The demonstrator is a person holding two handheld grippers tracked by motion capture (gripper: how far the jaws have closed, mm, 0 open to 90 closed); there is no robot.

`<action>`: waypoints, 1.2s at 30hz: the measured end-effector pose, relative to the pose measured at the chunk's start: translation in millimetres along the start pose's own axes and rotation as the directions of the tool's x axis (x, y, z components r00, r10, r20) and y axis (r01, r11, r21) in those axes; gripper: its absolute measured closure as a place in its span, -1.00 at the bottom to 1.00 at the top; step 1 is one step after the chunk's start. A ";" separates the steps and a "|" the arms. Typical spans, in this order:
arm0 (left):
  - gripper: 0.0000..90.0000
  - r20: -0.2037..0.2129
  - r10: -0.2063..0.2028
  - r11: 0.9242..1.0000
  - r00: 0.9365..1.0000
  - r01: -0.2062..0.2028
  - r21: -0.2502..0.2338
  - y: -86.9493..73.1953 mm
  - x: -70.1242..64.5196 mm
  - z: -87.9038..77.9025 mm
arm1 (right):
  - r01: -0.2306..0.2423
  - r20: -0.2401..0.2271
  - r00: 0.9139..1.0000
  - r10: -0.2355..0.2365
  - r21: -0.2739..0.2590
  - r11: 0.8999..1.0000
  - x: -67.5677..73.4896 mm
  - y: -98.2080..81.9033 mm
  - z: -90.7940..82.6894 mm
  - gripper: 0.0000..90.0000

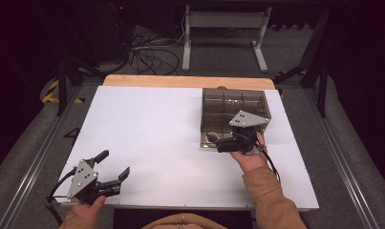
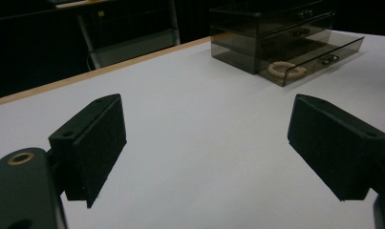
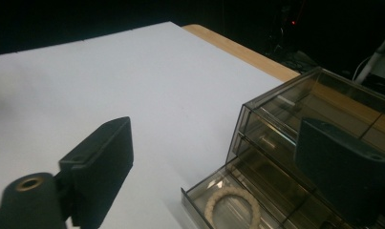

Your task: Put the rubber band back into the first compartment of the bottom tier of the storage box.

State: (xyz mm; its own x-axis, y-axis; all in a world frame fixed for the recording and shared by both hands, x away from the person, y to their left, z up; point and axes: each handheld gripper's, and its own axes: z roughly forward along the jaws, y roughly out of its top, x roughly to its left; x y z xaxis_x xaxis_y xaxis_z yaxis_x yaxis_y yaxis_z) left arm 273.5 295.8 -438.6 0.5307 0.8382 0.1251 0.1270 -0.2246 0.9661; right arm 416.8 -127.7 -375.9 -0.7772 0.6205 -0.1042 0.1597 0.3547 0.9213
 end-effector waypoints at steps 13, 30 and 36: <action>-0.70 0.000 0.001 1.000 1.000 -0.001 -0.003 0.4 0.3 0.0 | -0.009 -0.047 0.999 0.006 -0.059 0.998 3.7 -2.2 -32.5 -0.98; -0.70 -0.003 -0.005 1.000 1.000 0.005 -0.005 0.4 0.2 0.2 | -0.033 -0.038 0.999 0.031 -0.068 0.997 -0.4 -25.6 -65.2 -1.00; -0.70 -0.003 -0.004 1.000 1.000 0.004 -0.005 0.4 0.2 0.2 | -0.059 -0.026 0.998 0.058 -0.074 0.995 -4.8 -41.0 -72.5 -1.00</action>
State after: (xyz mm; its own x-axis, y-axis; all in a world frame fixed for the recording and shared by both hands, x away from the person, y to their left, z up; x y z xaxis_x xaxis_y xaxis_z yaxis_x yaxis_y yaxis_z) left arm 273.9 295.8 -438.2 0.5275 0.8407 0.1222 0.1250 -0.2190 0.9677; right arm 369.9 -196.0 -386.0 -0.7823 0.6215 -0.0411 0.1599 0.2641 0.9512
